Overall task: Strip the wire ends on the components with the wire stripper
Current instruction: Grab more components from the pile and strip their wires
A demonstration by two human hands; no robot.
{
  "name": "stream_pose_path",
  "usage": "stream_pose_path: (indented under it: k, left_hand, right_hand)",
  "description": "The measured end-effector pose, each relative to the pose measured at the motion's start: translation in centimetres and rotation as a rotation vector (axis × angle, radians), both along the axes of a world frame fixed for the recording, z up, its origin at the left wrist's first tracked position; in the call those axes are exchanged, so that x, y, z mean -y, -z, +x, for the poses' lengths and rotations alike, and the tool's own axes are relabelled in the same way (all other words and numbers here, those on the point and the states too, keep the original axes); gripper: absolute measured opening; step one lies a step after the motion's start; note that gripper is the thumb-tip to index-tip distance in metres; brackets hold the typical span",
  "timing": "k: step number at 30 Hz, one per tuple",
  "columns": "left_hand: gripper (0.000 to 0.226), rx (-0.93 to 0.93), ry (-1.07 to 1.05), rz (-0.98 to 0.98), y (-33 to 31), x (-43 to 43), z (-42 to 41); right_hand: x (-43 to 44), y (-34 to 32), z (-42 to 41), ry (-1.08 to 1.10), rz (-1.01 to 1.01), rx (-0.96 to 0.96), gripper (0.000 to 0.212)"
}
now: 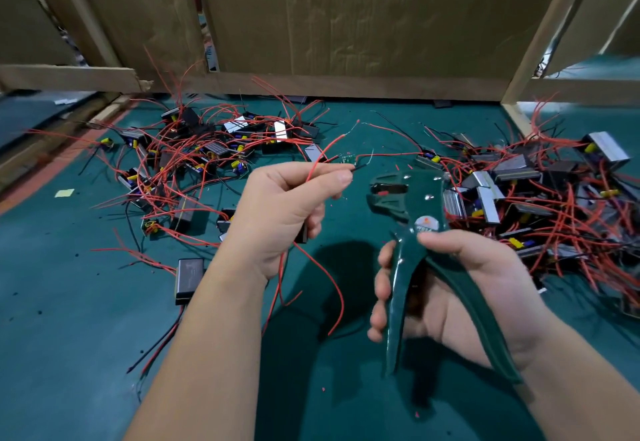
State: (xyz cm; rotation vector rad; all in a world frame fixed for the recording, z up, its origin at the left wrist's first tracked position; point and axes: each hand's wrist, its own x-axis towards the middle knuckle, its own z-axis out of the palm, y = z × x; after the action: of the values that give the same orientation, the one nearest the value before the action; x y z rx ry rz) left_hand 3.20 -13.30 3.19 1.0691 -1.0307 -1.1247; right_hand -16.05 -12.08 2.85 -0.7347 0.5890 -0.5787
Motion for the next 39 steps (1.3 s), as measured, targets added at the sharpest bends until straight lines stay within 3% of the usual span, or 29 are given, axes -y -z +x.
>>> stream_pose_path:
  k: [7,16,22,36,39]
  left_hand:
    - [0.007,0.120,-0.022,-0.062,0.0,-0.1,0.1]
    - [0.007,0.145,-0.035,-0.094,0.0,-0.1,0.0]
    - [0.007,0.147,-0.032,-0.111,0.1,-0.1,0.0]
    - [0.008,0.189,-0.019,-0.088,0.2,-0.1,-0.5]
    - [0.025,0.086,0.008,0.012,0.0,0.1,-0.7]
  right_hand:
    - [-0.3,0.0,-0.2,-0.200,-0.011,0.202,0.039]
    - [-0.4,0.1,-0.2,-0.207,-0.082,0.132,0.034]
    - [-0.5,0.3,0.0,-0.133,-0.116,0.018,0.043]
    - [-1.0,0.3,0.4,-0.032,-0.107,-0.009,0.058]
    - [-1.3,0.3,0.8,0.043,-0.101,-0.025,0.060]
